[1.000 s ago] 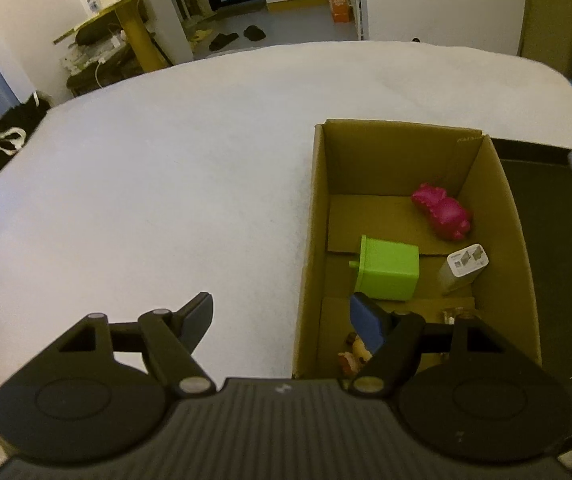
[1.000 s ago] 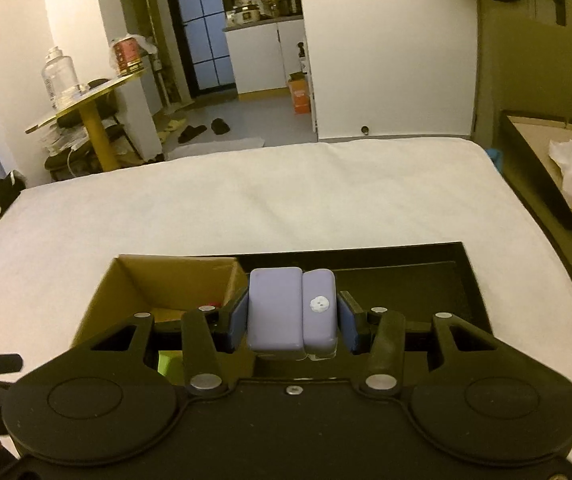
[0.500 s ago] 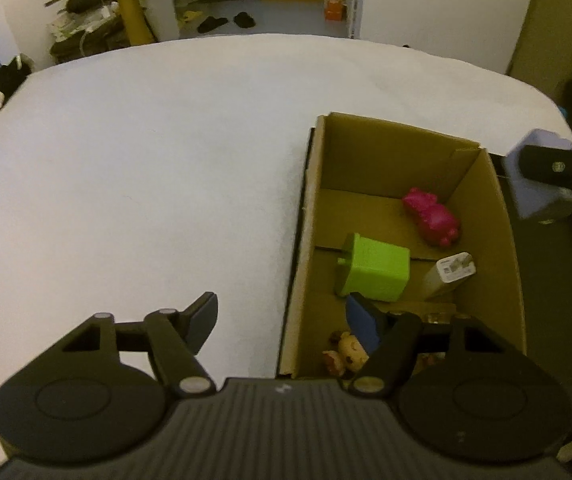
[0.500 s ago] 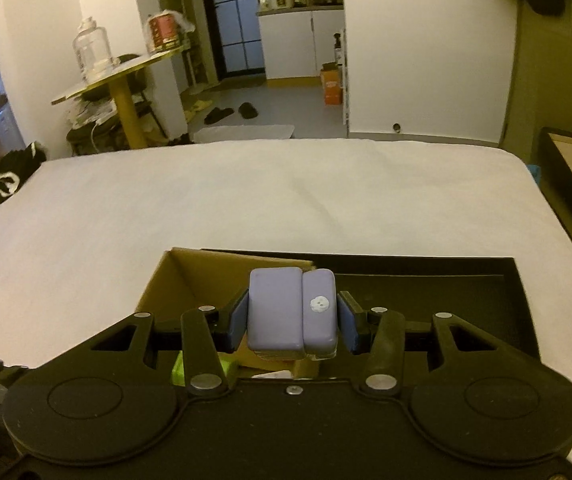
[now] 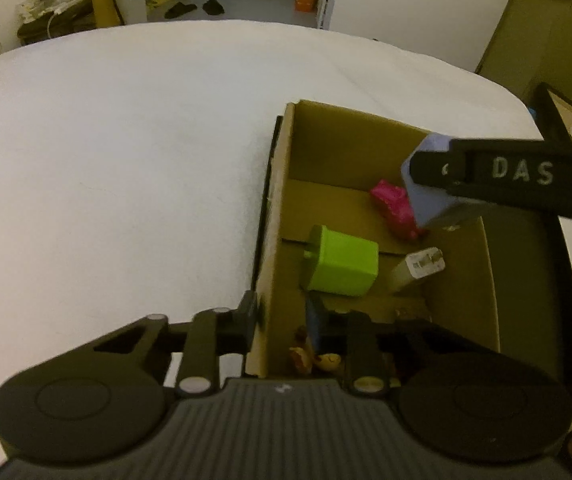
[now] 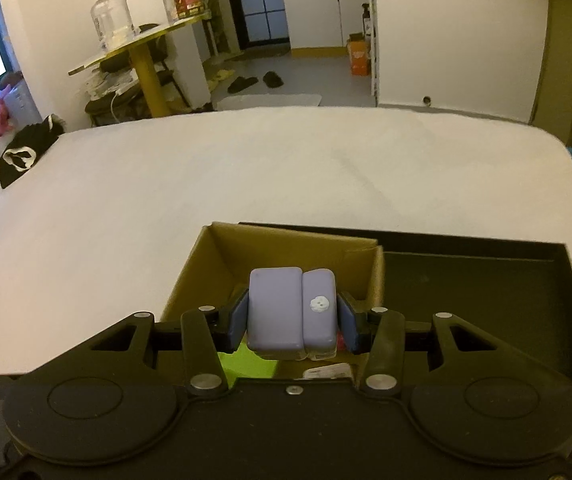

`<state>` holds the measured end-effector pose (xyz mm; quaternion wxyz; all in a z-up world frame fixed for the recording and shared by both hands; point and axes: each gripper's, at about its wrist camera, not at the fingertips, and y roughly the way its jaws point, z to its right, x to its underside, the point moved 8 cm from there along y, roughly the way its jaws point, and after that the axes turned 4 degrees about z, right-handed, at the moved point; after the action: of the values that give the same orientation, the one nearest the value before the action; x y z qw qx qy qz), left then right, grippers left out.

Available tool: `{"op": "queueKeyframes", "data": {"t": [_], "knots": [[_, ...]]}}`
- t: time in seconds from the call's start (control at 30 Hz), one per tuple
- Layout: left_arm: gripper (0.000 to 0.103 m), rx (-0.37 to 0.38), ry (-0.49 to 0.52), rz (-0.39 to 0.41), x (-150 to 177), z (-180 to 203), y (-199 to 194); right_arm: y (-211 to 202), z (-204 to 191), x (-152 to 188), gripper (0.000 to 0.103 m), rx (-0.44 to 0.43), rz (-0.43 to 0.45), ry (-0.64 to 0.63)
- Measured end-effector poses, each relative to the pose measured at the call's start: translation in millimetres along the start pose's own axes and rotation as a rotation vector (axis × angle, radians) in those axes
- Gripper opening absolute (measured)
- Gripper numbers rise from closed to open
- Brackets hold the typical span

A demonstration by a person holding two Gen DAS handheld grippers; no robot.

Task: Organize rigid objects
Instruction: 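Carry the lavender charger with the right gripper into the box and release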

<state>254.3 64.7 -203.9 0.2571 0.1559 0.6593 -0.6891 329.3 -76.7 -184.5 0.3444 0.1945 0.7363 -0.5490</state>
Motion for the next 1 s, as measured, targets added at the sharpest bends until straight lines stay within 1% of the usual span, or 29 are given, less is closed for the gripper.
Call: {"op": "queueKeyframes", "data": {"t": [0.23, 0.3, 0.33, 0.37, 0.4, 0.47, 0.53, 0.77, 0.87, 1.0], "knots": [[0.02, 0.009, -0.03, -0.003, -1, -4, 1, 13, -16, 2, 0.046, -0.036, -0.037, 0.02], [0.02, 0.011, -0.036, -0.006, -1, -5, 1, 14, -23, 1, 0.046, -0.066, -0.037, 0.022], [0.02, 0.012, -0.04, -0.008, -1, -5, 1, 12, -25, -1, 0.048, -0.087, -0.031, 0.033], [0.02, 0.006, -0.044, -0.012, -1, -7, 2, 10, -27, -2, 0.054, -0.098, -0.025, 0.043], [0.02, 0.005, -0.051, -0.012, -1, -8, 2, 7, -28, -4, 0.055, -0.101, -0.016, 0.04], [0.02, 0.012, -0.059, -0.016, -1, -7, 3, 1, -29, -5, 0.056, -0.104, 0.0, 0.025], [0.02, -0.004, -0.052, -0.016, -1, -7, 3, -3, -26, -4, 0.056, -0.108, -0.002, 0.038], [0.02, 0.004, -0.07, -0.011, -3, -9, 0, -12, -5, 7, 0.056, -0.072, -0.023, 0.076], [0.021, 0.004, -0.061, 0.004, -4, -7, -7, -19, 3, 12, 0.056, -0.053, -0.026, 0.088], [0.021, -0.001, -0.032, 0.024, -5, -3, -15, -29, 16, 16, 0.061, -0.019, -0.022, 0.101]]}}
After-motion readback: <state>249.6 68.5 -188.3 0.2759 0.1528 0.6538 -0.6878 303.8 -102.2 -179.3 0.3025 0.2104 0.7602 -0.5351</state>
